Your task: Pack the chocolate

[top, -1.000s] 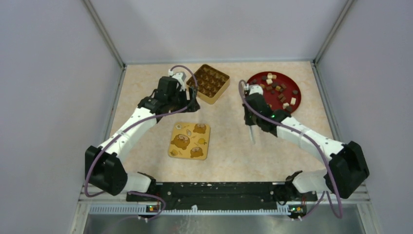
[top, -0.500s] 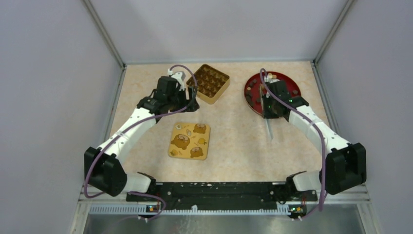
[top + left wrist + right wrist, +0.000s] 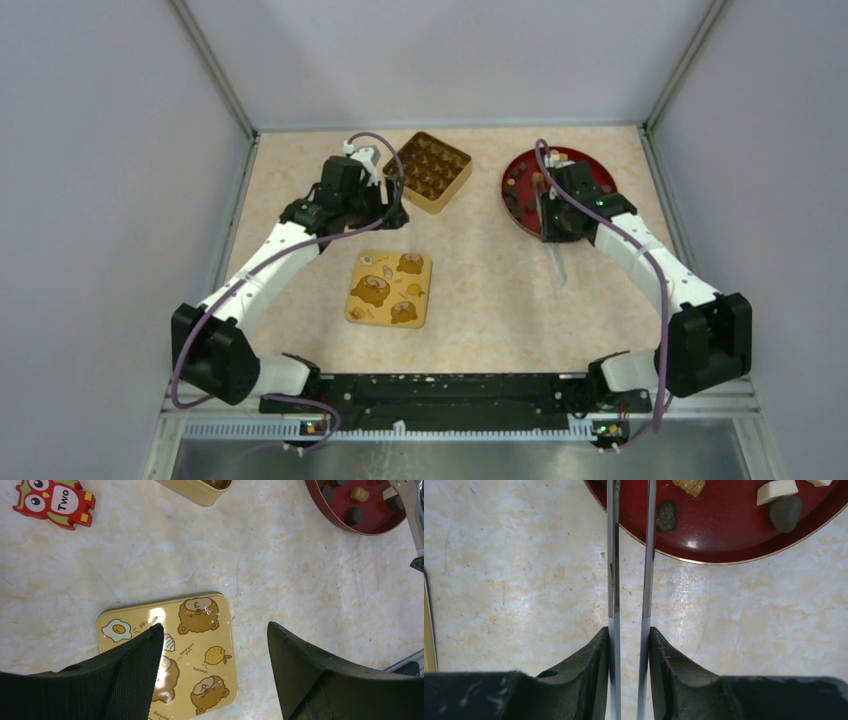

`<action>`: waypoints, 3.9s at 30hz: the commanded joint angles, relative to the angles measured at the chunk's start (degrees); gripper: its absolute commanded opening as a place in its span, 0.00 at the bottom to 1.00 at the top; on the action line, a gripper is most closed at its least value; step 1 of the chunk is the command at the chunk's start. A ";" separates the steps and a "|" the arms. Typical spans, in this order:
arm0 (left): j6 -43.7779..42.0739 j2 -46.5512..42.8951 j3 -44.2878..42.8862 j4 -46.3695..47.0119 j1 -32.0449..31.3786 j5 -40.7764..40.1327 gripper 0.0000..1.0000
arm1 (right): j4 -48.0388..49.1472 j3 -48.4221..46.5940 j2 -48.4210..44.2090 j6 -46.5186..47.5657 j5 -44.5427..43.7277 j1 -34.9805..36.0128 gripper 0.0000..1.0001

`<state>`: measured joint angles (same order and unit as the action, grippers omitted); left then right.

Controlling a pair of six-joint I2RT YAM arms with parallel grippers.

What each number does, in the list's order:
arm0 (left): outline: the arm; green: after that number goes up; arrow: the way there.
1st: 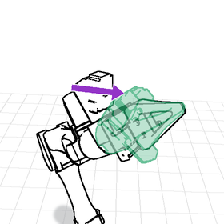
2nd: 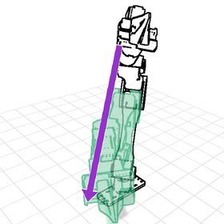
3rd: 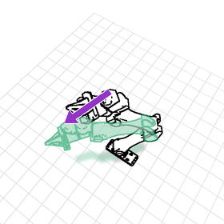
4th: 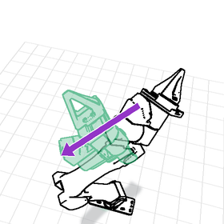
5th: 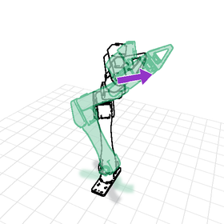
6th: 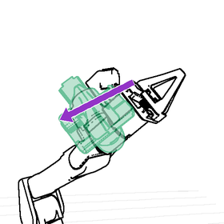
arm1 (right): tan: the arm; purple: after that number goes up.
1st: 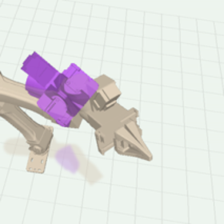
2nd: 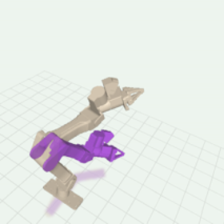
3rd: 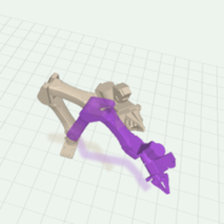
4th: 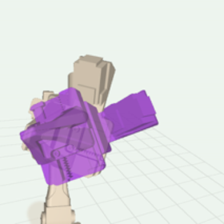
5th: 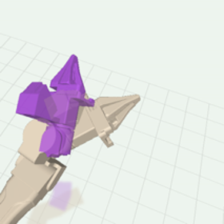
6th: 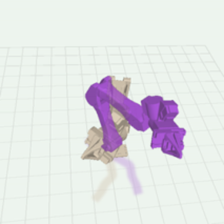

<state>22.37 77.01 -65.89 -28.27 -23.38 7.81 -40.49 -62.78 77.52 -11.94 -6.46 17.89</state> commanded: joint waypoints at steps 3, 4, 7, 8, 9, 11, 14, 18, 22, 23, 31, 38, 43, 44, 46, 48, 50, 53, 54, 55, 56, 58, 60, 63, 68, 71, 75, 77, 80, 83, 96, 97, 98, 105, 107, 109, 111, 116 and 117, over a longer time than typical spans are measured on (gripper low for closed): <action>-0.49 -1.96 -0.99 0.61 0.17 -0.77 0.81 | -0.02 -5.11 0.92 1.12 -2.59 -0.82 0.32; -0.49 -2.02 -0.97 0.59 0.17 -0.78 0.81 | -0.10 -5.40 1.17 1.19 -2.92 -0.84 0.33; -0.64 -2.05 -0.90 0.22 0.17 -1.39 0.81 | -0.11 -6.36 2.01 1.29 -3.71 -1.00 0.34; -0.72 -2.05 -0.85 -0.16 0.17 -1.91 0.81 | -0.03 -6.76 2.39 1.29 -3.88 -1.05 0.34; -0.64 -1.98 -0.86 -1.02 0.17 -3.24 0.81 | 0.01 -7.15 2.88 1.25 -3.91 -1.14 0.34; -0.22 -1.10 -1.21 -4.63 0.33 -6.62 0.81 | 0.21 -7.58 3.65 1.06 -3.75 -1.27 0.34; 1.44 1.34 -2.23 -11.43 1.28 -13.23 0.81 | 0.73 -7.92 4.56 1.03 -3.24 -1.22 0.35; 1.84 1.69 -1.55 -16.27 2.46 -17.18 0.82 | 0.66 -8.47 5.26 1.26 -3.53 -1.29 0.35; 1.31 -0.16 1.07 -14.89 3.42 -15.63 0.82 | 1.78 -9.08 5.79 1.13 -3.72 -1.79 0.35; 1.13 -0.47 1.58 -14.16 3.50 -14.84 0.82 | 2.14 -9.29 6.02 1.00 -3.87 -1.95 0.35; 1.18 -0.66 1.34 -11.30 3.50 -13.19 0.83 | 5.71 -11.36 8.69 0.07 -5.42 -2.72 0.35; 1.27 1.45 -0.90 -10.73 3.45 -11.36 0.83 | 7.63 -15.42 14.37 -0.89 -6.90 -3.08 0.37; 1.36 1.68 -1.72 -10.11 3.44 -10.95 0.83 | 8.47 -17.72 17.93 -2.02 -7.01 -3.53 0.38; 1.28 1.73 -1.78 -9.85 3.46 -10.83 0.83 | 8.85 -17.99 18.42 -2.25 -6.95 -3.54 0.38; 1.21 1.79 -2.24 -9.79 3.48 -10.76 0.83 | 9.00 -18.71 19.56 -2.63 -6.50 -3.66 0.39; 1.04 1.90 -2.55 -9.85 3.47 -10.79 0.83 | 8.70 -19.61 20.73 -2.90 -6.42 -3.72 0.39; 0.95 1.87 -2.66 -9.88 3.44 -10.88 0.83 | 8.66 -19.91 21.49 -2.96 -6.34 -3.63 0.40; 1.01 1.90 -2.50 -9.87 3.54 -10.89 0.83 | 8.89 -20.09 22.24 -2.94 -6.58 -3.67 0.41; 1.05 1.90 -2.55 -9.87 3.52 -10.82 0.83 | 8.88 -20.16 22.46 -2.98 -6.75 -3.71 0.41; 1.01 1.98 -2.44 -9.87 3.49 -10.74 0.83 | 8.86 -20.20 22.80 -2.92 -6.97 -3.74 0.42; 1.07 2.00 -2.36 -9.87 3.48 -10.72 0.83 | 8.82 -20.25 23.03 -2.81 -7.17 -3.64 0.43; 1.18 2.09 -2.17 -9.72 3.45 -10.56 0.83 | 8.92 -20.35 23.71 -2.58 -7.43 -3.73 0.44; 1.27 2.25 -2.09 -9.70 3.46 -10.24 0.83 | 8.89 -20.52 24.35 -2.47 -7.47 -3.73 0.44; 1.27 2.43 -2.19 -9.70 3.49 -9.90 0.83 | 9.18 -20.45 24.86 -2.38 -7.18 -3.74 0.43; 1.27 2.67 -2.09 -9.40 3.44 -9.53 0.83 | 9.60 -20.37 24.41 -2.39 -6.94 -3.66 0.40; 1.23 3.67 -2.10 -8.44 3.45 -7.03 0.84 | 9.87 -20.37 23.90 -2.46 -6.96 -3.70 0.37; 1.40 7.89 -5.26 -9.34 3.53 1.26 0.84 | 9.95 -20.49 23.36 -2.39 -6.75 -3.65 0.30; 2.60 9.99 -7.28 -10.19 3.52 2.45 0.85 | 9.83 -20.42 22.94 -2.42 -6.66 -3.68 0.27; 4.99 12.81 -9.60 -9.30 3.74 3.08 0.91 | 9.93 -20.07 21.78 -2.46 -6.51 -3.62 0.23; 7.47 16.35 -13.04 -8.55 4.04 3.99 0.93 | 9.88 -19.56 20.47 -2.33 -6.26 -3.70 0.22; 29.17 28.59 -19.81 2.85 5.36 -5.64 0.85 | 10.04 -14.75 14.49 -2.17 -5.37 -3.64 0.22; 30.50 29.30 -19.68 4.00 5.36 -5.91 0.85 | 10.03 -14.47 14.01 -2.16 -5.41 -3.64 0.22; 31.56 29.90 -19.68 5.25 5.30 -6.11 0.85 | 10.03 -14.23 13.76 -2.08 -5.29 -3.68 0.22; 36.68 35.28 -21.46 7.82 4.61 -9.26 0.80 | 9.52 -13.35 12.54 -1.67 -5.17 -3.64 0.22; 37.21 36.94 -22.30 8.71 4.30 -8.89 0.78 | 9.46 -13.23 12.30 -1.52 -5.06 -3.63 0.22; 37.11 38.85 -24.40 8.16 3.63 -9.10 0.77 | 9.23 -13.01 12.15 -1.45 -5.13 -3.62 0.22; 36.79 41.44 -27.01 6.17 2.84 -10.32 0.75 | 9.05 -12.78 11.81 -1.44 -5.32 -3.61 0.22; 37.88 43.85 -29.89 1.49 2.42 -11.75 0.63 | 8.94 -12.29 11.02 -1.44 -5.33 -3.65 0.22; 37.92 43.65 -29.38 1.39 2.44 -11.89 0.61 | 8.99 -12.22 10.94 -1.44 -5.25 -3.65 0.22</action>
<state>58.92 120.70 -93.51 -24.45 -20.69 -1.87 -32.95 -74.61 92.25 -13.89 -11.66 14.83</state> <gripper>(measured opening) 0.645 0.344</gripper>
